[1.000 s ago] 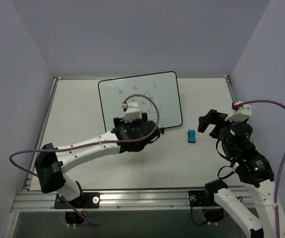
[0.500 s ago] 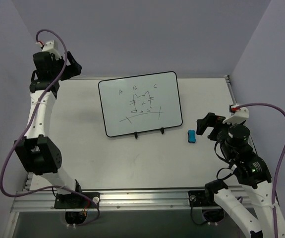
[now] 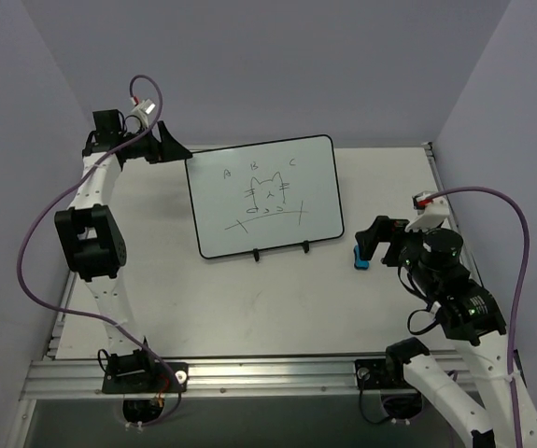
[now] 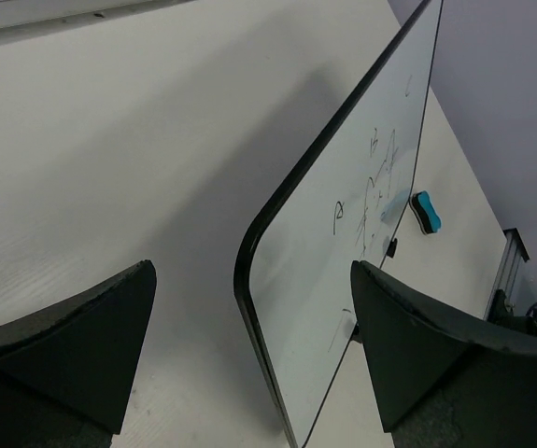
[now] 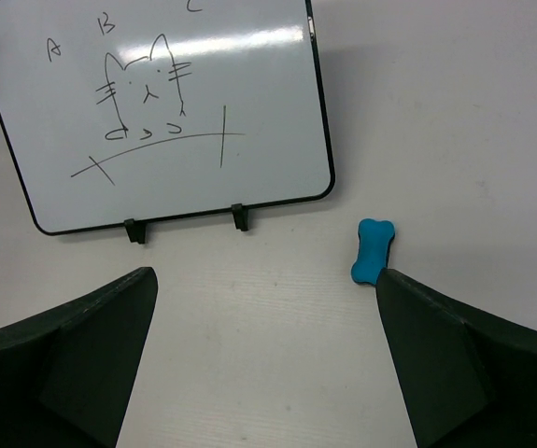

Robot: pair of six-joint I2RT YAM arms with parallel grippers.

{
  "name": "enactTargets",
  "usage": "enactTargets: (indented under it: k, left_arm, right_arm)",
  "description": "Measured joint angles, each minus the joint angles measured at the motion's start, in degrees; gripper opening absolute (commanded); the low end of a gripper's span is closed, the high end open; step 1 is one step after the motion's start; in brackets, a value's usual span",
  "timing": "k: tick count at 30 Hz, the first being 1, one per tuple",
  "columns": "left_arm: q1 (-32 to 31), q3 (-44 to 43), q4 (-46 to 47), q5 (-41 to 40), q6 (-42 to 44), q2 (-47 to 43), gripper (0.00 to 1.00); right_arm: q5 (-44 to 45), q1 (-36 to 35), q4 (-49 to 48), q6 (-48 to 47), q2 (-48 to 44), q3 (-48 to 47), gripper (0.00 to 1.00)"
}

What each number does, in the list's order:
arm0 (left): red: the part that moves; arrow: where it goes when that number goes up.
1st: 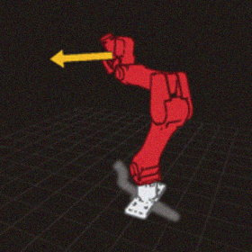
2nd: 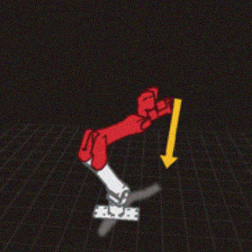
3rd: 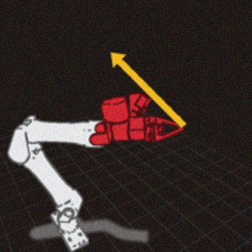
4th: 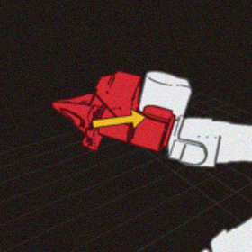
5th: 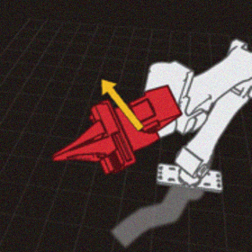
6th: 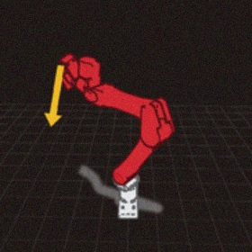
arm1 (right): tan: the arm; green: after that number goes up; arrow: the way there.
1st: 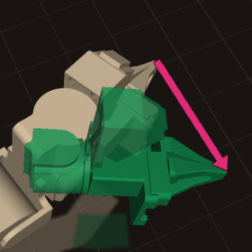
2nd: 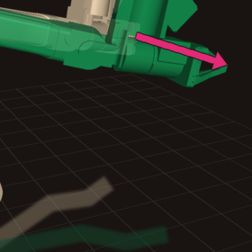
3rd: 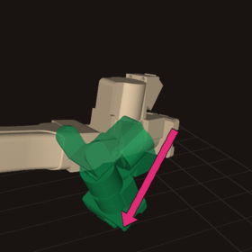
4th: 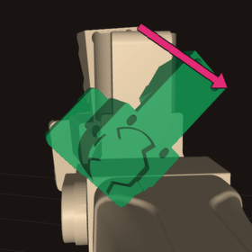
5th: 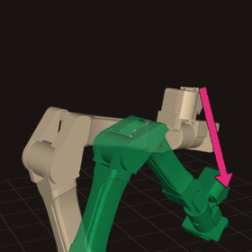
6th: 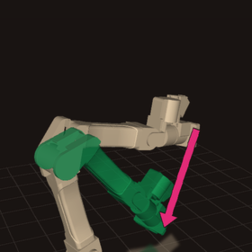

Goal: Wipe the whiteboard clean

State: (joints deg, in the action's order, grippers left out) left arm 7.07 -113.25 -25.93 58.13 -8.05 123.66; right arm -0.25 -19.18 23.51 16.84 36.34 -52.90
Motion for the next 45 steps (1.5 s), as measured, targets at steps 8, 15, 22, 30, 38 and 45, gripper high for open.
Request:
enactTargets:
  k: [8,15,22,30,38,45]
  left_arm:
    - [-0.3,-4.5,-1.5,4.3,0.5,4.0,0.94]
    - [-2.3,-7.5,-5.8,6.5,2.7,7.7,0.9]
    - [-2.6,-7.5,-6.6,9.7,3.0,8.4,0.71]
    - [-2.5,-7.5,-7.4,11.5,4.2,8.4,0.45]
    - [-2.4,-7.5,-7.3,13.0,4.4,8.7,0.38]
    - [-2.0,-7.5,-7.0,16.8,3.4,9.3,0.03]
  right_arm:
    - [-2.0,0.0,0.7,-0.6,1.0,-0.1,1.0]
    - [-2.6,0.0,0.8,-0.7,1.5,-0.1,1.0]
    - [-3.1,0.0,0.8,-0.8,1.9,-0.1,1.0]
    - [-3.5,0.0,0.7,-1.0,2.8,-0.1,0.99]
    - [-3.5,0.0,0.7,-1.0,3.0,-0.1,0.99]
    - [-3.5,0.0,0.5,-1.0,3.2,-0.1,0.99]
